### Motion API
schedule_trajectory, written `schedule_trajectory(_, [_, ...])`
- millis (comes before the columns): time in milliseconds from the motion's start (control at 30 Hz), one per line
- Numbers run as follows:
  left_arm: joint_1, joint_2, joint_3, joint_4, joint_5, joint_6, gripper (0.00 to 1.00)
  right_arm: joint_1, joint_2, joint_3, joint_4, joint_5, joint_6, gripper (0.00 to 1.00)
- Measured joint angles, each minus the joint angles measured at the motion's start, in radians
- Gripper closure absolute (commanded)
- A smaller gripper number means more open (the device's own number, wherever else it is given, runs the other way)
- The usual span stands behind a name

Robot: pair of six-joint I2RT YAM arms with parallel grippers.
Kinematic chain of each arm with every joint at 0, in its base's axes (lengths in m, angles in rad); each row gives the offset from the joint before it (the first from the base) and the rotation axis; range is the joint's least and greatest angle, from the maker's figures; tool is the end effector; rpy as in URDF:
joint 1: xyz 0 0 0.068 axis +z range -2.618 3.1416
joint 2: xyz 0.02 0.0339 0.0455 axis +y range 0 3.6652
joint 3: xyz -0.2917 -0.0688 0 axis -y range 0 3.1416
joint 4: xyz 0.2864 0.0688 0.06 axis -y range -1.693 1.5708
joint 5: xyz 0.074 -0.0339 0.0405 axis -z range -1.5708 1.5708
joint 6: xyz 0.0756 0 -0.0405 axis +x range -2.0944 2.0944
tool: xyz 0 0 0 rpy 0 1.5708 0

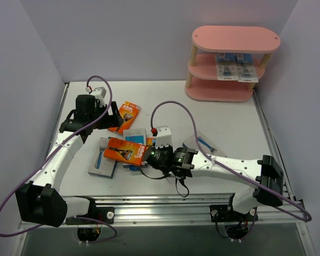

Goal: Place and organize the shaving razors onto the shelf

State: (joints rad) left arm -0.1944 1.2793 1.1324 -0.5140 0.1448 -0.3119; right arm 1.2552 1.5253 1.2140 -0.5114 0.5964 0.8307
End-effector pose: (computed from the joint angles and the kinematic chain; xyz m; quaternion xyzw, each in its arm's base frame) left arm 0.3371 -0.0775 0.3190 -0.0209 0.8963 -0.1727 0.4080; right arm 0.1616 0.3582 0.2742 -0.0825 0.8924 0.1640 0.4122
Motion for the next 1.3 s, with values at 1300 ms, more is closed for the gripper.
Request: schedule_trajectory(1300, [0.072, 0.082, -0.222, 1.007, 0.939, -0.631, 0.06, -0.602, -0.278, -0.291, 1.072, -0.814, -0.027, 1.00])
